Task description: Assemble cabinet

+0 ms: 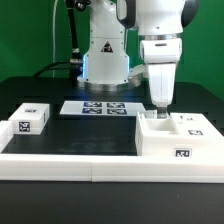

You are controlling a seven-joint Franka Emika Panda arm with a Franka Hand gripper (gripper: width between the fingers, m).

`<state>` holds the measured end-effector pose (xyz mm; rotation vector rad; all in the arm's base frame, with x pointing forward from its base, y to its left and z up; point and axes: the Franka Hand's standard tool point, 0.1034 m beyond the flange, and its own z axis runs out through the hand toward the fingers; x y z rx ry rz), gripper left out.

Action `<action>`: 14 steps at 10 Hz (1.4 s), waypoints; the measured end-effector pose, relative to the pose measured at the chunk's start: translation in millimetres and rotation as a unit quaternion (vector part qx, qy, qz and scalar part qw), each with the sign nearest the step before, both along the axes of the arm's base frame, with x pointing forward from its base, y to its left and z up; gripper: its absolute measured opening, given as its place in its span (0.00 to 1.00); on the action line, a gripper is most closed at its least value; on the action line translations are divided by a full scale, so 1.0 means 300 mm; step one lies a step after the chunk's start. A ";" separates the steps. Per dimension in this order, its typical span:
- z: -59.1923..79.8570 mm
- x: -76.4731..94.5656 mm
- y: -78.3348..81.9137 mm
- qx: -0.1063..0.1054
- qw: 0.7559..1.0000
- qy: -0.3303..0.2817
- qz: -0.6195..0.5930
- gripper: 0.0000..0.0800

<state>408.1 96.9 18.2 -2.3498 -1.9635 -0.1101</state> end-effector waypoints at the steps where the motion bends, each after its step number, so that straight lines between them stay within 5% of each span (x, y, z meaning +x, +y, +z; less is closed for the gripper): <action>1: -0.007 -0.005 -0.003 0.000 1.000 0.003 -0.001 1.00; 2: -0.012 -0.008 -0.004 0.000 1.000 0.004 -0.002 1.00; 5: -0.013 -0.009 -0.004 0.000 1.000 0.005 -0.002 0.50; 6: -0.015 -0.011 -0.004 0.000 1.000 0.006 -0.002 0.50; 8: -0.018 -0.013 -0.007 0.000 1.000 0.007 -0.003 0.10; 14: -0.018 -0.012 -0.007 0.000 1.000 0.006 -0.003 0.08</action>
Offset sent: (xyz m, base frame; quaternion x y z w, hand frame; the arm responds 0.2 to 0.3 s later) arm -0.0002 -0.0004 -0.0001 -0.0025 -0.0006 0.0004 1.0000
